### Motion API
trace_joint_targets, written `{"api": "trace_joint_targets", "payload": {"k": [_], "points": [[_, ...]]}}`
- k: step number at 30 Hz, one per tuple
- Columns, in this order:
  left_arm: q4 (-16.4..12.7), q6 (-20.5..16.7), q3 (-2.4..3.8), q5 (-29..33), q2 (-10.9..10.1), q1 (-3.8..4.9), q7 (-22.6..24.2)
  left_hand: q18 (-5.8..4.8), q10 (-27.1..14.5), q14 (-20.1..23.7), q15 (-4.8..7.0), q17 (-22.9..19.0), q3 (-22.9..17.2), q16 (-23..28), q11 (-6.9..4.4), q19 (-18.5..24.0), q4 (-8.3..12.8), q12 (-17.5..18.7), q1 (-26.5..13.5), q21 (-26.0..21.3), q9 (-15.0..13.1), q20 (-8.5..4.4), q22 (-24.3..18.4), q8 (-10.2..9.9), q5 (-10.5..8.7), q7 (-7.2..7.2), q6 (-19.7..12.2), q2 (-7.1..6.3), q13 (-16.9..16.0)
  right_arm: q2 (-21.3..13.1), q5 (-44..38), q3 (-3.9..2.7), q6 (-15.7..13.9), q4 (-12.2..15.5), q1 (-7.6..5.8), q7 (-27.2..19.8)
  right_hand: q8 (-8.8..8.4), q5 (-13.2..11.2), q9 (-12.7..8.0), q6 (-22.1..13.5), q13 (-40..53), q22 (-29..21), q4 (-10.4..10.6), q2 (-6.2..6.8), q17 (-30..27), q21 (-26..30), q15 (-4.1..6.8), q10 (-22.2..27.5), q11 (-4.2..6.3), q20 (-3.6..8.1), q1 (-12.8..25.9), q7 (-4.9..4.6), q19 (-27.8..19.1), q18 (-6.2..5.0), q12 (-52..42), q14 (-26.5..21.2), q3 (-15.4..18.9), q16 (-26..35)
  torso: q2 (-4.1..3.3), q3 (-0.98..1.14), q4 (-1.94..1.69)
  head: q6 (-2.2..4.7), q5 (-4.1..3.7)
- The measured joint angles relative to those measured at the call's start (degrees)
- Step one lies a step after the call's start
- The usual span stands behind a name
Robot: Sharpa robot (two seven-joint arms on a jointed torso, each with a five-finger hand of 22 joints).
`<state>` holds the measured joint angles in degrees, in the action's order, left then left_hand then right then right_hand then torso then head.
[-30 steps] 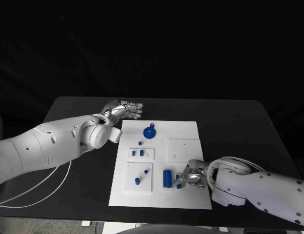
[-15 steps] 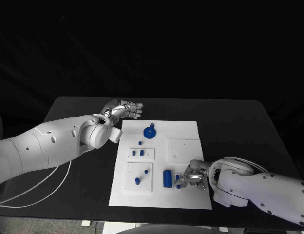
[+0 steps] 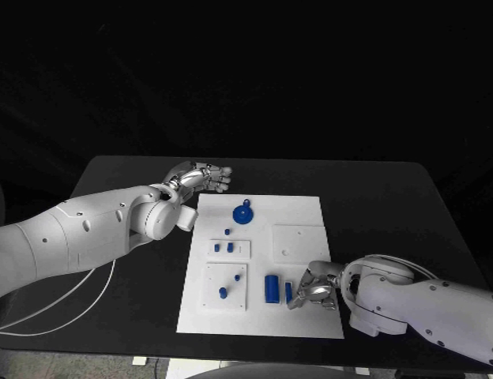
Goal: Assemble the parts on the task board
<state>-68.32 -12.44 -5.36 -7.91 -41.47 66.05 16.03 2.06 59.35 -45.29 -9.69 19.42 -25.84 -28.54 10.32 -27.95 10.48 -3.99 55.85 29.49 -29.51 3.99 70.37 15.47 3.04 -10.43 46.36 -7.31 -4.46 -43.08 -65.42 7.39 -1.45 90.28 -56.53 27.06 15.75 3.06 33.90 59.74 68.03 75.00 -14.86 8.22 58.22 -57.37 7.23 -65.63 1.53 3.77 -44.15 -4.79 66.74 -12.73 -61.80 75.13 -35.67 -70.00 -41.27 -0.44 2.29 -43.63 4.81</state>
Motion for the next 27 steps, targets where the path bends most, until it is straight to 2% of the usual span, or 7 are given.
{"api": "trace_joint_targets", "payload": {"k": [5,8,10,15,22,24,27], "points": [[0.0,0.01,0.0,0.0,0.01,0.0,-0.02,0.0,0.0,0.0,0.0,0.0,0.0,0.19,0.0,0.0,0.0,0.0,0.0,0.0,0.0,0.0,0.0,0.0,0.0,0.0,0.0,0.0,0.0,0.38,0.0,0.0,0.11,-0.47,0.0,-0.03,0.0,0.0,0.0,0.0,0.0,0.0,-0.2,-0.38,0.0,0.0,0.0,0.0,0.0,0.0,-0.38,0.0,0.0,0.0,0.0,0.0,0.2,0.0,-0.01,0.0,0.01,-0.04,0.01],[0.0,0.01,0.0,0.0,0.02,0.0,-0.03,0.0,0.0,0.0,0.0,-0.01,0.0,0.19,0.0,0.0,0.0,0.0,0.0,0.0,0.0,0.0,0.0,0.0,0.0,0.0,0.0,0.0,0.0,0.66,0.0,0.0,0.12,-0.81,0.01,-0.03,0.0,0.0,0.06,0.0,0.05,0.0,-0.24,-1.04,0.0,0.0,0.0,0.0,0.0,-0.01,-0.79,0.0,0.0,0.0,0.0,0.0,0.24,0.0,-0.01,0.01,0.01,-0.05,-0.02],[-0.01,0.02,0.0,0.0,0.02,0.01,-0.04,0.0,0.0,0.0,0.0,0.0,0.0,0.19,0.0,0.0,0.0,0.0,0.0,0.0,0.0,0.0,0.0,0.0,0.0,0.0,0.0,0.0,0.0,0.94,0.0,0.0,0.12,-1.08,0.05,-0.03,0.0,0.0,0.06,0.0,0.05,0.0,-0.07,-2.61,0.0,0.0,0.0,0.0,0.0,-0.01,-0.57,0.0,0.0,0.0,0.0,0.0,0.42,0.0,-0.01,0.0,0.0,-0.09,-0.04],[-0.02,0.02,0.0,0.0,0.02,0.01,-0.05,0.0,0.0,0.0,0.0,0.04,0.0,0.19,0.0,0.0,0.0,0.0,0.0,0.0,0.0,0.0,0.05,0.0,0.0,0.0,0.0,0.0,-0.01,1.62,0.0,-0.02,0.12,-1.68,0.39,-0.01,0.03,0.0,0.25,0.0,0.05,0.0,-0.17,-4.83,0.0,0.0,0.0,0.0,0.0,-0.02,-1.4,0.01,-0.01,0.0,0.0,0.0,0.31,0.0,-0.02,0.0,-0.01,-0.16,-0.08],[-0.02,0.03,0.0,-0.01,0.0,0.0,-0.05,0.0,0.0,0.0,0.0,0.04,0.0,0.19,0.0,0.0,0.0,0.0,0.0,0.0,0.05,0.0,0.05,0.0,0.0,0.0,0.0,0.0,0.04,2.17,0.0,-0.17,0.08,-2.46,0.63,-0.18,0.22,-0.01,0.33,0.08,0.04,0.0,-0.55,-6.14,-0.01,0.0,-0.09,-0.01,0.0,-0.02,-2.5,0.09,0.0,0.0,0.16,0.11,-1.71,0.0,-0.02,0.0,-0.03,-0.38,-0.05],[-0.02,0.03,0.0,-0.01,-0.01,0.0,-0.05,0.0,0.0,0.0,0.0,0.03,0.0,0.19,0.0,0.0,0.0,0.0,0.0,0.0,0.05,0.0,0.05,0.0,0.0,0.0,0.0,0.0,0.04,2.32,-0.02,-0.17,0.01,-2.74,0.68,-0.22,0.16,0.0,0.34,0.26,0.04,0.0,-0.52,-7.25,-0.01,0.0,-0.09,0.0,0.01,-0.02,-3.62,0.25,0.0,0.0,0.16,0.11,-2.17,0.0,-0.02,0.0,-0.03,-0.42,-0.03],[-0.02,0.03,0.0,-0.01,-0.02,0.0,-0.06,0.0,0.0,0.0,0.0,0.06,0.0,0.19,0.0,0.0,0.0,0.0,0.0,0.0,0.05,0.0,0.04,0.0,0.0,0.0,0.0,0.0,0.04,2.4,-0.03,-0.17,-0.04,-2.86,0.69,-0.25,0.15,0.0,0.34,0.33,0.04,0.0,-0.42,-7.41,-0.01,0.0,-0.1,0.0,0.0,-0.02,-3.78,0.3,0.0,0.0,0.17,0.11,-2.92,0.0,-0.02,0.0,-0.03,-0.46,-0.02]]}}
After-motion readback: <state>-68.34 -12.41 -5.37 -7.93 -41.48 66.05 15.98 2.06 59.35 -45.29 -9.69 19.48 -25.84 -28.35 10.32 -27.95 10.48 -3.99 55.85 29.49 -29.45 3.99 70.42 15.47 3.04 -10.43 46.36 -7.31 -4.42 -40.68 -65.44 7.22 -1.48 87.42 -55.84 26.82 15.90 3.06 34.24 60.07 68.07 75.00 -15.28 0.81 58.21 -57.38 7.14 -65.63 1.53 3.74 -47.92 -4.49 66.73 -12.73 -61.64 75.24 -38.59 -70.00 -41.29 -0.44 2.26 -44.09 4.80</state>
